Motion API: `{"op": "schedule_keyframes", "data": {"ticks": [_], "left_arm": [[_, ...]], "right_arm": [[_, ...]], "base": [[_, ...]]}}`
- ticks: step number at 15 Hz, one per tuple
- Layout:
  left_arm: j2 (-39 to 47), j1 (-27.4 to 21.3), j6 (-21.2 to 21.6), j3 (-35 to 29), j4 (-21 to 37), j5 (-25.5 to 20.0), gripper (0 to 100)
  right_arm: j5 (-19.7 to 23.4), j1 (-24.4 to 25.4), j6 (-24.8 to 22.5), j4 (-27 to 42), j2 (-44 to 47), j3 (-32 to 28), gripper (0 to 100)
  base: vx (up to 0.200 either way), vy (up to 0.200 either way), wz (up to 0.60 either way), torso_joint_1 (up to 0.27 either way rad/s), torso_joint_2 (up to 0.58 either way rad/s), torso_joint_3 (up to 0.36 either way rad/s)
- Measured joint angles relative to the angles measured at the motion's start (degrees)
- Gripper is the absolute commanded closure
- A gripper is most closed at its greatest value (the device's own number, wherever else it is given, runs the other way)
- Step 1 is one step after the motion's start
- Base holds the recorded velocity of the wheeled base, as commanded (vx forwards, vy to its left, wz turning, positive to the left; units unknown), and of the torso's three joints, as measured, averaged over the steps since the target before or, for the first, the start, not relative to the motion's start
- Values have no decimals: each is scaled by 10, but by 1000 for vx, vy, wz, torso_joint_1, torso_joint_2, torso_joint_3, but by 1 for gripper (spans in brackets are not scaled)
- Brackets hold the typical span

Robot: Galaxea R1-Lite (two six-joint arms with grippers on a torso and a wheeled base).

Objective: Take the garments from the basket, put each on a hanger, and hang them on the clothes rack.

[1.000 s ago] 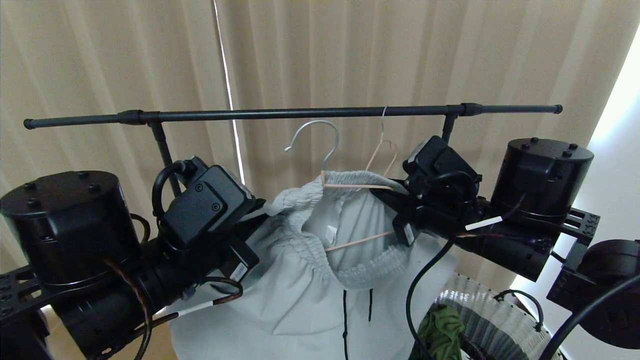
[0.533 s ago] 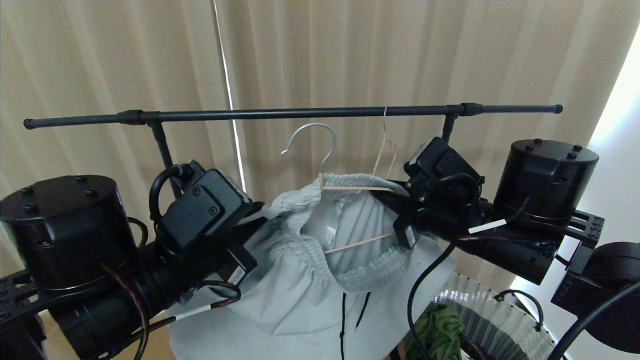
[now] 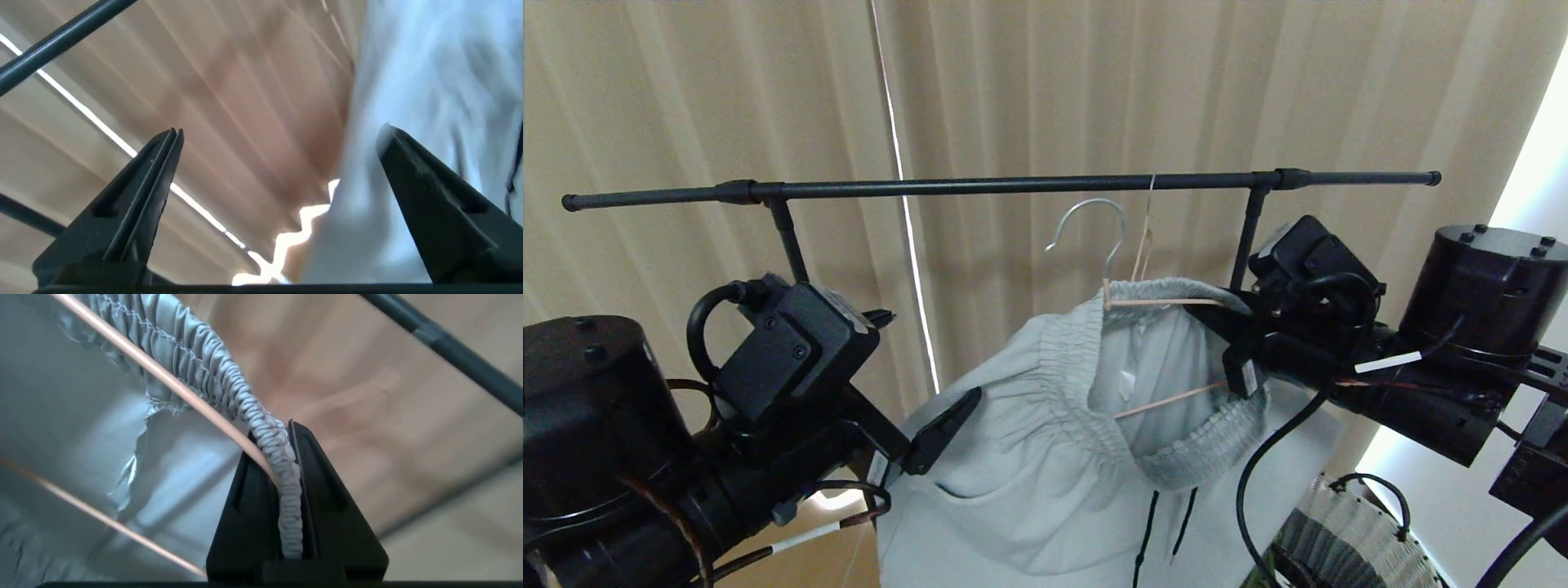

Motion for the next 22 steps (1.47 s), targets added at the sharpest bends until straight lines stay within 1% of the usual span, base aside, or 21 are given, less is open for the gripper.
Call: {"op": "schedule_keyframes", "data": {"ticks": [1, 4, 7, 8, 12, 19, 20, 22], "left_arm": [[-5, 0, -1, 8, -5, -7, 0], [-14, 5, -1, 25, -9, -11, 0], [-10, 14, 3, 43, -9, -10, 0], [-5, 15, 4, 45, -9, -10, 0], [11, 22, 3, 48, -9, -10, 0], [19, 58, 0, 86, -9, -10, 0], [20, 59, 0, 87, -9, -10, 100], [25, 60, -1, 82, -9, -9, 100]], "right_arm": [[-5, -13, 0, 1, -8, 3, 100], [-14, -41, 3, 0, -33, 6, 100], [-15, -60, 19, 0, -57, 4, 100], [-15, -62, 36, 0, -63, 3, 100], [-10, -64, 64, 0, -75, -7, 100], [-7, -64, 80, -1, -83, -38, 100], [-7, -62, 80, -1, -85, -40, 100], [-7, -61, 80, 0, -89, -41, 100]], "base": [[0, 0, 0, 0, 0, 0], [0, 0, 0, 0, 0, 0], [0, 0, 0, 0, 0, 0], [0, 0, 0, 0, 0, 0], [0, 0, 0, 0, 0, 0], [0, 0, 0, 0, 0, 0], [0, 0, 0, 0, 0, 0], [0, 0, 0, 0, 0, 0]]}}
